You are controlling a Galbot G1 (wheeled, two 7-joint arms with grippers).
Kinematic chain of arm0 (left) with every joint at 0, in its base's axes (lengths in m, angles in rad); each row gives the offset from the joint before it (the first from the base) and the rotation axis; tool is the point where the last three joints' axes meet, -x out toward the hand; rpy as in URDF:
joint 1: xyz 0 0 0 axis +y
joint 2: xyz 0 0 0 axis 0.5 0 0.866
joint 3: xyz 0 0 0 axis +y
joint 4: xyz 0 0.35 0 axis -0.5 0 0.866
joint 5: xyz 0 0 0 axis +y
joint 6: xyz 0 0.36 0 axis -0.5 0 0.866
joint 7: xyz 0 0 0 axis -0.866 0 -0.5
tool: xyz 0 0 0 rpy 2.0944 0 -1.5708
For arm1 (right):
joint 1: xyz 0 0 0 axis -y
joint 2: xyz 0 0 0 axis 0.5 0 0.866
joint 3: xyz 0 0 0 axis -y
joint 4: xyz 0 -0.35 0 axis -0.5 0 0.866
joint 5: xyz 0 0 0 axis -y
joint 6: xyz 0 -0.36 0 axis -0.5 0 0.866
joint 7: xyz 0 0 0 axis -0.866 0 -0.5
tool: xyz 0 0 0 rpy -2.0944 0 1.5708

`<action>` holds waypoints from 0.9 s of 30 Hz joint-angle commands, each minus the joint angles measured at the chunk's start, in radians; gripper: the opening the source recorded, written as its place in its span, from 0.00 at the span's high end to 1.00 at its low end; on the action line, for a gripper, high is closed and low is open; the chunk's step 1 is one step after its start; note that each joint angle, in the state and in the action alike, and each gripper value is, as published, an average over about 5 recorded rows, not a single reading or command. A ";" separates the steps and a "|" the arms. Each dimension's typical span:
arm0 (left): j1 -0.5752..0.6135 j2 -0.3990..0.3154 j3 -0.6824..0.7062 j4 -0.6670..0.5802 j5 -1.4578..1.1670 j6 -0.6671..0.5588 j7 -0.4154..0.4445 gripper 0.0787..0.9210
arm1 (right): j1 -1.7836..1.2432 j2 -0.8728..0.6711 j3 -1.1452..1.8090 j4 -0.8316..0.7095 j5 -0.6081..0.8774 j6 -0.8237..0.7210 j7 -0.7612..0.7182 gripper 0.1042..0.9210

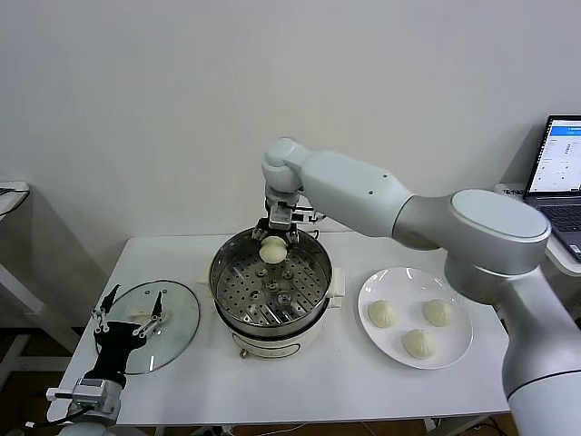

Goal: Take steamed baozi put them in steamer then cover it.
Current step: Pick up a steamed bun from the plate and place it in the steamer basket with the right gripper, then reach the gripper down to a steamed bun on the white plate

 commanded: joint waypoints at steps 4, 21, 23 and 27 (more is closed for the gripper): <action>0.002 0.000 -0.005 0.000 -0.004 -0.003 0.002 0.12 | -0.043 0.051 0.024 -0.092 -0.043 0.017 0.018 0.18; 0.019 -0.007 0.009 -0.014 -0.002 -0.006 -0.001 0.12 | 0.375 -0.371 -0.220 0.364 0.524 -0.263 -0.157 0.12; 0.021 -0.008 0.017 -0.016 0.002 -0.006 -0.002 0.12 | 0.400 -0.448 -0.245 0.416 0.560 -0.305 -0.175 0.12; 0.024 -0.008 0.029 -0.020 0.008 -0.005 -0.004 0.12 | 0.393 -0.598 -0.271 0.504 0.597 -0.473 -0.160 0.12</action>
